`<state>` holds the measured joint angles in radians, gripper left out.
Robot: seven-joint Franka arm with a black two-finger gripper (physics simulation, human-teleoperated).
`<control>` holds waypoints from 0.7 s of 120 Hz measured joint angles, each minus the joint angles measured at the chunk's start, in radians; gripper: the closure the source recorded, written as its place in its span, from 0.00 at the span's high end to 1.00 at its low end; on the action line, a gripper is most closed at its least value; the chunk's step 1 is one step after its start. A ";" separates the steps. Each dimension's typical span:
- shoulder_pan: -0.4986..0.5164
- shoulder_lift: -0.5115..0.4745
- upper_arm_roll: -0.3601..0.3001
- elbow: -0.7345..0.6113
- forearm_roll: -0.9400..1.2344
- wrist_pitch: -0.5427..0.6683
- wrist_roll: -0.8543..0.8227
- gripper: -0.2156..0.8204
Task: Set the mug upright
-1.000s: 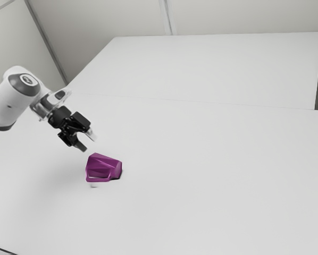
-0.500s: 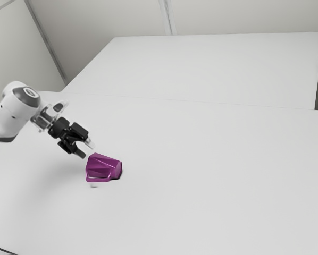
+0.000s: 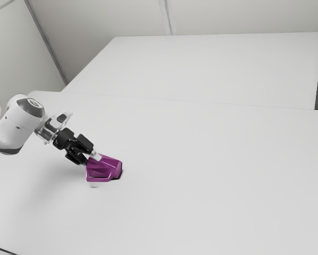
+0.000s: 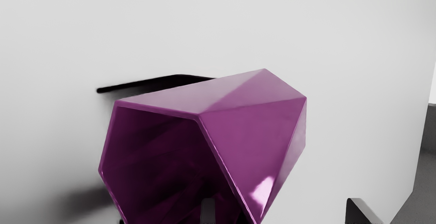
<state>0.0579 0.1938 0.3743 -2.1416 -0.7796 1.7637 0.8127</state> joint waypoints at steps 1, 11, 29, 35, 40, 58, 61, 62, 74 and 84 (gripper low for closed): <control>0.000 0.000 0.000 0.000 0.000 0.000 0.001 0.53; -0.002 0.006 0.000 -0.001 -0.010 0.003 0.006 0.44; -0.014 0.013 0.000 -0.002 -0.026 0.012 0.013 0.28; -0.018 0.014 0.000 0.000 -0.030 0.014 0.015 0.22; -0.021 0.012 0.000 0.003 -0.032 0.016 0.017 0.19; -0.040 0.010 0.000 0.007 -0.044 0.022 0.021 0.12; -0.043 0.010 0.000 0.008 -0.047 0.023 0.022 0.11; -0.045 0.010 0.000 0.008 -0.049 0.024 0.022 0.11; -0.062 0.007 -0.002 0.018 -0.061 0.027 0.024 0.07; -0.068 0.003 -0.006 0.022 -0.066 0.028 0.023 0.06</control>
<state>-0.0103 0.1964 0.3679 -2.1198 -0.8452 1.7921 0.8357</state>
